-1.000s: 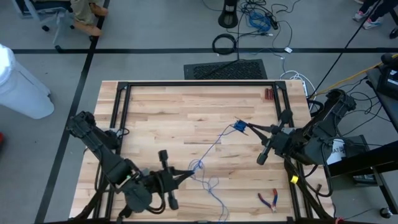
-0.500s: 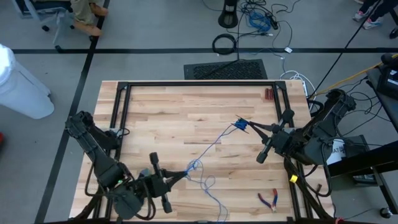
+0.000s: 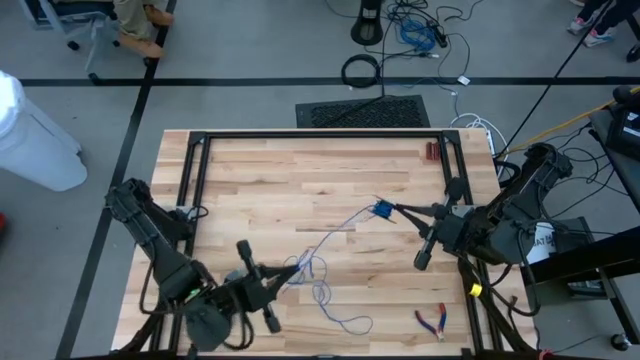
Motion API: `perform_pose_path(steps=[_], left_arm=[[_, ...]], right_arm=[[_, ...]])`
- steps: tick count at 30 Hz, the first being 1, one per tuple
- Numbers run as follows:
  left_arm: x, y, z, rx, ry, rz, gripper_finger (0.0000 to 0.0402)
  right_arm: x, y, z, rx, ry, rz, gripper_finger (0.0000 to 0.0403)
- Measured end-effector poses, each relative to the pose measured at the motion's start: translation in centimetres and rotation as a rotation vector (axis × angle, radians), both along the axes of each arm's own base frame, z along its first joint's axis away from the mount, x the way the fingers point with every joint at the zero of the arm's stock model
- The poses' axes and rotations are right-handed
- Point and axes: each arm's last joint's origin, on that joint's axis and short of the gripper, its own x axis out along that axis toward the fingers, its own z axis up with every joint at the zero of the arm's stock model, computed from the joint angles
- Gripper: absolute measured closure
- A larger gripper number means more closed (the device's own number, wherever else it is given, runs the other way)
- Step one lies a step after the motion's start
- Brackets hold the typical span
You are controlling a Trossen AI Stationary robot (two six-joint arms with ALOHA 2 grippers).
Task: Coil cords
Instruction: Coil the blue wire onto the black spool
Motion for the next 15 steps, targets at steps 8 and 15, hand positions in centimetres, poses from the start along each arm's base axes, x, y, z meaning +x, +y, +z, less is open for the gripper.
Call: perform_pose_path(steps=[8, 15], left_arm=[[2.7, 2.2, -1.1, 0.008, 0.02, 0.103, 0.0392], [5.6, 3.9, -3.0, 0.039, 0.065, 0.18, 0.0391]], right_arm=[[0.1, 0.3, 0.4, 0.031, -0.027, 0.1, 0.0402], [0.2, 0.4, 0.5, 0.045, -0.038, 0.142, 0.0403]])
